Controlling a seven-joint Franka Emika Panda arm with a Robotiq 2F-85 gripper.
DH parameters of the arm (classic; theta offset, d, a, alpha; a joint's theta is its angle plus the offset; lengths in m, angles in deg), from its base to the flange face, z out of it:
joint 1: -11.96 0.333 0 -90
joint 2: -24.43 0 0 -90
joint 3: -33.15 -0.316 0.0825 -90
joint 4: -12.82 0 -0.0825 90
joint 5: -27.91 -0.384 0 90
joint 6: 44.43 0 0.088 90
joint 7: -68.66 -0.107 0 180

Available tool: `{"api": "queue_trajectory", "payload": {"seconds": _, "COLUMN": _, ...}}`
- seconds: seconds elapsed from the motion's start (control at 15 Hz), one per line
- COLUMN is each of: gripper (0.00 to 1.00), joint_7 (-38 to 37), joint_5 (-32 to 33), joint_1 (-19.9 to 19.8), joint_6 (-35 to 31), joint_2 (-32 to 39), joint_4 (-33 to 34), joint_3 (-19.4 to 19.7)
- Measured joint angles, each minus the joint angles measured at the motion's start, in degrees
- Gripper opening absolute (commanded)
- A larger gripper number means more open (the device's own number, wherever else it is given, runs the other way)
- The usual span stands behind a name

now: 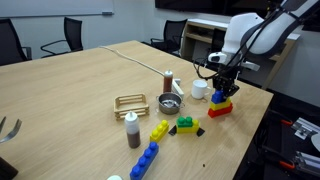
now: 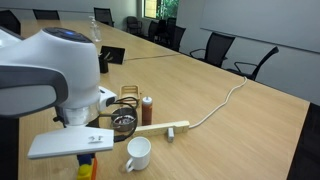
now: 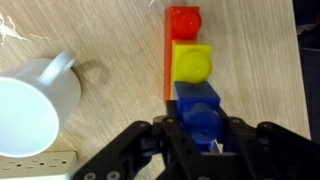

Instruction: Put the blue-yellow building block on top of the orange building block

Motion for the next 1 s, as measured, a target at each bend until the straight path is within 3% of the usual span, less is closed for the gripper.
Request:
{"api": "queue_trajectory", "payload": {"seconds": 0.53, "gripper": 0.10, "joint_7": 0.00, "joint_5": -4.72, "joint_1": -0.80, "joint_6": -1.38, "joint_2": 0.00, "joint_4": -0.97, "joint_3": -0.30}}
{"api": "queue_trajectory", "payload": {"seconds": 1.0, "gripper": 0.10, "joint_7": -3.40, "joint_5": 1.49, "joint_1": -1.03, "joint_6": -1.66, "joint_2": 0.01, "joint_4": -1.21, "joint_3": 0.09}}
